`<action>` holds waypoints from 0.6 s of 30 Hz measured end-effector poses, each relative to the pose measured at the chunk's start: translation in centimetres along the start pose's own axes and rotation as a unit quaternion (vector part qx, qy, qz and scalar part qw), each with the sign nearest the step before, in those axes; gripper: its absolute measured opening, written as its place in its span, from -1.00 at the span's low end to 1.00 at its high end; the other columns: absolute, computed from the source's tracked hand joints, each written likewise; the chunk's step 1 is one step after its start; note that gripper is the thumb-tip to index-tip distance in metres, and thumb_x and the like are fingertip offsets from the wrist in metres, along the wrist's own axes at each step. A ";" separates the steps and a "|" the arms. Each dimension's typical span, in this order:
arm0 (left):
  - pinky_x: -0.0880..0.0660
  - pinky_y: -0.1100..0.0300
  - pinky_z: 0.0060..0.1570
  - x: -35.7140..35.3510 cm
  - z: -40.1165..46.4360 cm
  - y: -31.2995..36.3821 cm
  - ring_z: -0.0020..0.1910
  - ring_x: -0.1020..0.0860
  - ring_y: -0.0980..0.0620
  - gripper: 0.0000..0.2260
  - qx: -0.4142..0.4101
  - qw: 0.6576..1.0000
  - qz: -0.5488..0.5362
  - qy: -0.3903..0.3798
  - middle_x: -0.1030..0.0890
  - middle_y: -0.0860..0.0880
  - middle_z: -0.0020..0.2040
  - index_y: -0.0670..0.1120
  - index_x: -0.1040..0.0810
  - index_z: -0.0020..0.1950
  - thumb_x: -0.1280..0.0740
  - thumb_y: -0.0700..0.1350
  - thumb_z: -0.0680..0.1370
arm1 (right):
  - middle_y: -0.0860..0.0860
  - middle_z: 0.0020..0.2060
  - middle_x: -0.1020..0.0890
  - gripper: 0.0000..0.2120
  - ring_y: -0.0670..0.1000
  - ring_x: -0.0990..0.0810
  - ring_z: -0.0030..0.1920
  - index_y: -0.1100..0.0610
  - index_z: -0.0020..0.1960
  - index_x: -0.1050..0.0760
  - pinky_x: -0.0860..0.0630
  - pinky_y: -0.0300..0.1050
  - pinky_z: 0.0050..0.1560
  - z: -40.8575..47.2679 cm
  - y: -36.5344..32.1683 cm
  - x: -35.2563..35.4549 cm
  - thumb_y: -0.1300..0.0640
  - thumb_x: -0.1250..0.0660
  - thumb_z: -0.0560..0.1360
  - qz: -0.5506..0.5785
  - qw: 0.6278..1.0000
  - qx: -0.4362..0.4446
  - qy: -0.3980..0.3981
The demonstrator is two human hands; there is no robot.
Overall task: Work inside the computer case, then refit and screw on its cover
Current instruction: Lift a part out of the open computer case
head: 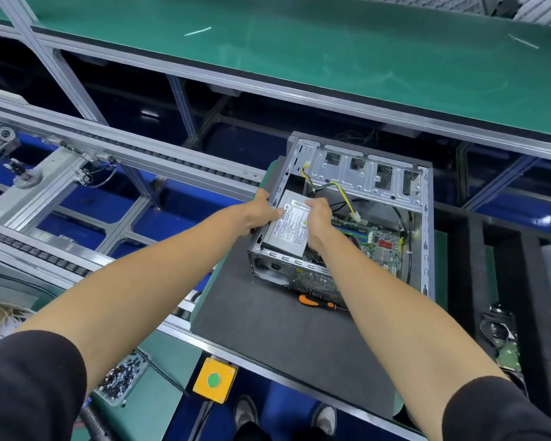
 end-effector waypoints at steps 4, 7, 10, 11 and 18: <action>-0.27 -0.13 0.45 0.2 0.3 -0.1 0.50 -0.29 -0.18 -0.35 -0.003 1.000 -0.007 -0.021 -0.21 -0.17 0.59 0.00 0.00 0.62 -0.30 0.08 0.66 | 0.07 -0.15 -0.42 -0.91 0.03 -0.40 -0.21 0.16 0.14 -0.35 -0.37 -0.03 -0.24 0.5 0.2 0.0 0.18 -0.12 0.67 0.025 1.000 -0.017 -0.001; -0.33 -0.15 0.43 0.1 0.5 0.2 0.44 -0.37 -0.19 -0.39 -0.006 1.000 -0.008 -0.007 -0.31 -0.17 0.53 -0.02 -0.02 0.61 -0.26 0.08 0.68 | 0.16 0.07 -0.52 -0.85 0.17 -0.53 0.03 0.17 0.15 -0.43 -0.53 0.14 0.10 1.1 0.0 -0.4 0.15 -0.14 0.66 0.042 0.998 -0.049 -0.005; -0.40 -0.04 0.18 0.1 0.7 0.4 0.26 -0.45 -0.13 -0.46 -0.005 1.000 -0.015 0.003 -0.41 -0.11 0.37 -0.03 -0.07 0.56 -0.25 0.06 0.68 | 0.21 0.27 -0.52 -0.76 0.22 -0.54 0.23 0.17 0.27 -0.49 -0.48 0.26 0.34 1.6 -0.2 -0.8 0.14 -0.15 0.68 0.029 0.997 -0.069 -0.001; -0.37 -0.01 0.13 0.2 0.8 0.5 0.22 -0.43 -0.11 -0.46 -0.004 1.000 -0.010 0.006 -0.40 -0.09 0.32 -0.03 -0.08 0.55 -0.25 0.06 0.68 | 0.22 0.32 -0.51 -0.78 0.23 -0.53 0.26 0.15 0.25 -0.48 -0.47 0.25 0.35 1.8 -0.3 -0.9 0.14 -0.15 0.68 0.022 0.997 -0.068 0.001; -0.53 -0.06 0.16 -0.5 0.4 1.2 0.17 -0.54 -0.12 -0.62 -0.052 0.997 -0.037 0.050 -0.48 -0.21 0.32 -0.14 -0.16 0.42 -0.24 -0.07 0.70 | 0.22 0.27 -0.53 -0.81 0.24 -0.54 0.24 0.16 0.17 -0.48 -0.48 0.26 0.34 2.6 -0.3 -1.0 0.14 -0.14 0.67 0.023 0.998 -0.057 0.000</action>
Point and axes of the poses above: each hand's wrist, its own z-axis towards the middle knuckle, its own x-axis out of the back of the hand, y = z × x, the point moved 5 cm from there along z, towards the middle knuckle
